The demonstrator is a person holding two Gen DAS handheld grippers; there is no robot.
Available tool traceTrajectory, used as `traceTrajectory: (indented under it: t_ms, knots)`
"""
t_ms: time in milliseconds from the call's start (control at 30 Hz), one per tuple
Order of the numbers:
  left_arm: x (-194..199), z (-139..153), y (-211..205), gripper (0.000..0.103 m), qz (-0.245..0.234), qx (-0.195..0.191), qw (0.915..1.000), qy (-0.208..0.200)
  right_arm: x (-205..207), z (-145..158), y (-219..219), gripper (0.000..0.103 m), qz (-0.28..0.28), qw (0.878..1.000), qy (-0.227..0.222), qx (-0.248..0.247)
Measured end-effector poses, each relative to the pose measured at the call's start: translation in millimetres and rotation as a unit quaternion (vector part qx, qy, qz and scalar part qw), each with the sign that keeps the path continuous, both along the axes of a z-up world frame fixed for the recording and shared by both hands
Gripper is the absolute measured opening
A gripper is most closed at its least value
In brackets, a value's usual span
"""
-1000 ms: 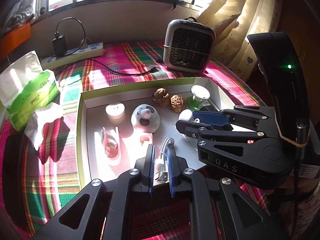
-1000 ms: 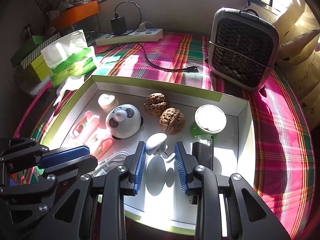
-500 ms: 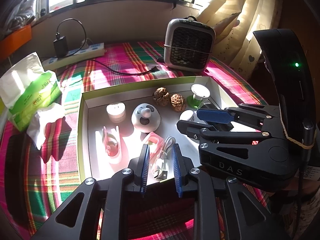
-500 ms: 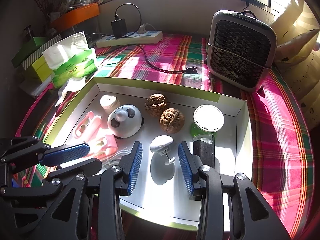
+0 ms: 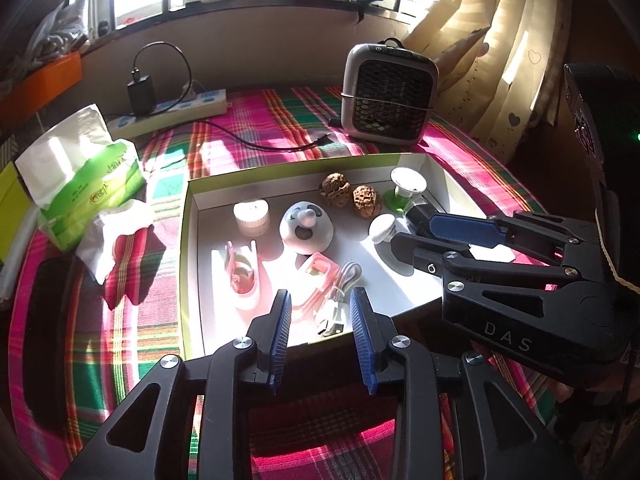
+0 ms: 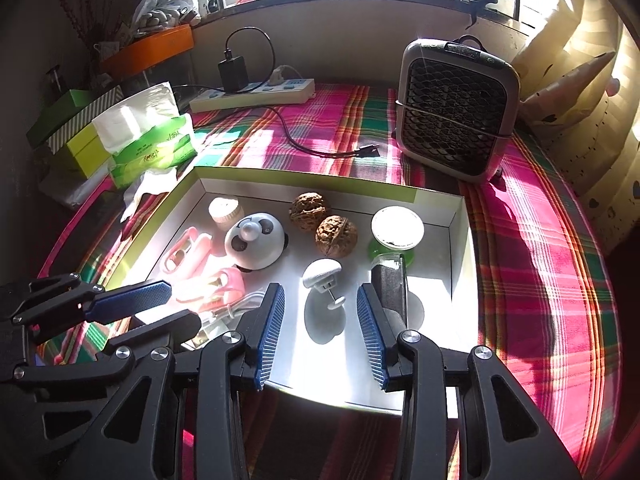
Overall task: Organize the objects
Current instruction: 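Lower and open the left tool on the cable while the right tool releases the white object, then withdraw both tools from the box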
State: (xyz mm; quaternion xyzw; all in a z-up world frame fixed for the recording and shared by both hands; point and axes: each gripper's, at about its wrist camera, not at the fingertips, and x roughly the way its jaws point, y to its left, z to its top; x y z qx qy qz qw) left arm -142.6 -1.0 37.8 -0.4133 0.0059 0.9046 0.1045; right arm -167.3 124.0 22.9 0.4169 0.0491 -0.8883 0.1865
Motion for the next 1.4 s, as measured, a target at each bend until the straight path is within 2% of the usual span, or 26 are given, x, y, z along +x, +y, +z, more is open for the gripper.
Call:
traceTrajectory:
  t_ms: [167,567,767,800,833,900,1100,1400]
  knots:
    - [9.0,3.6,0.3,0.029,0.005,-0.004,1.0,0.007,14.6,6.8,2.4,0.044,-0.007,1.0,0.016,0.0]
    - [33.2,7.2,1.5,0.032,0.03,-0.018,0.9991,0.022,50.1,17.9,10.3,0.044,-0.027,0.999,0.044,-0.002]
    - [46.0,0.4,3.2,0.033,0.046,-0.031,0.9983,0.017,65.4,11.7,12.2,0.045,-0.033,0.999,0.039,0.003]
    - [48.3,-1.4,2.7,0.033,0.046,-0.029,0.9984,0.015,67.8,9.8,11.8,0.047,-0.034,0.999,0.039,0.007]
    - [50.2,-3.5,2.1,0.033,0.049,-0.029,0.9983,0.012,70.3,7.4,12.1,0.053,-0.033,0.999,0.036,0.008]
    - [55.4,-8.7,2.8,0.033,0.051,-0.033,0.9981,0.008,75.2,3.0,13.1,0.057,-0.034,0.999,0.034,0.012]
    - [64.7,-23.4,4.1,0.033,0.061,-0.052,0.9968,-0.001,84.2,-13.9,20.1,0.057,-0.049,0.998,0.017,0.023]
    - [71.4,-33.0,3.0,0.033,0.07,-0.039,0.9967,-0.016,95.4,-25.4,27.8,0.057,-0.059,0.998,0.001,0.031]
